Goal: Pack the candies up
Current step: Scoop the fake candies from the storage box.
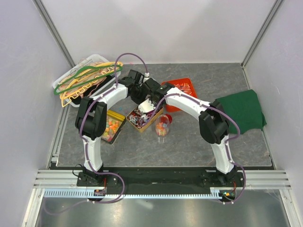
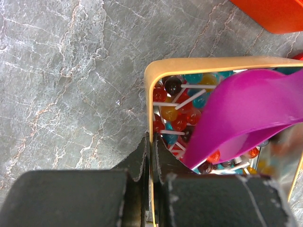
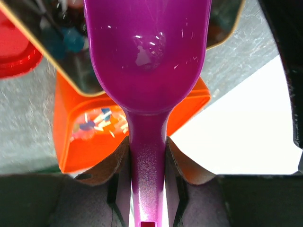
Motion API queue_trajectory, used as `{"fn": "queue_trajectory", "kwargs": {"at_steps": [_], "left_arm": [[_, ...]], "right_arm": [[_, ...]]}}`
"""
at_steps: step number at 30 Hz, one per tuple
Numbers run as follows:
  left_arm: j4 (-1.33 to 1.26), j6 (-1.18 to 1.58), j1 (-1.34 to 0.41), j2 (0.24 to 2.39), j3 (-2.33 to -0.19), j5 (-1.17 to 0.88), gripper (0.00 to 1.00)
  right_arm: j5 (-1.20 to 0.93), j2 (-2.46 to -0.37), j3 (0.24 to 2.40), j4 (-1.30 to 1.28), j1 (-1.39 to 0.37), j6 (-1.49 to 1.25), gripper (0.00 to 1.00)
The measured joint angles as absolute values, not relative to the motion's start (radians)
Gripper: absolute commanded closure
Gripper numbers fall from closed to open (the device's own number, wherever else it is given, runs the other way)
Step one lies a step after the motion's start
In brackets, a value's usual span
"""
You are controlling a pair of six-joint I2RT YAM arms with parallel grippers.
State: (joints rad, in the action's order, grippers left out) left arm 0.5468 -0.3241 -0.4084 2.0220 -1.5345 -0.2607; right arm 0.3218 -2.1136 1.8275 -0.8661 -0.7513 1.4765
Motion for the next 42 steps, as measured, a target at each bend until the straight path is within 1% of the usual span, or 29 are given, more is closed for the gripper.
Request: {"fn": "queue_trajectory", "kwargs": {"at_steps": [9, 19, 34, 42], "left_arm": [[0.552, -0.324, -0.408, 2.022, -1.534, -0.239, 0.98], [0.554, -0.323, -0.408, 2.022, -1.534, -0.237, 0.98], [0.561, -0.312, -0.408, 2.022, -1.533, -0.236, 0.98], [0.570, -0.312, -0.408, 2.017, -1.517, -0.238, 0.98]], "right_arm": [[0.439, -2.090, 1.762, -0.840, -0.827, 1.534, 1.00], [0.438, -2.102, 1.759, -0.830, -0.873, 1.514, 1.00], [0.269, -2.206, 1.885, -0.936, -0.868, 1.404, 1.00], [0.143, -2.210, 1.894, -0.969, -0.845, 1.335, 1.00]]}}
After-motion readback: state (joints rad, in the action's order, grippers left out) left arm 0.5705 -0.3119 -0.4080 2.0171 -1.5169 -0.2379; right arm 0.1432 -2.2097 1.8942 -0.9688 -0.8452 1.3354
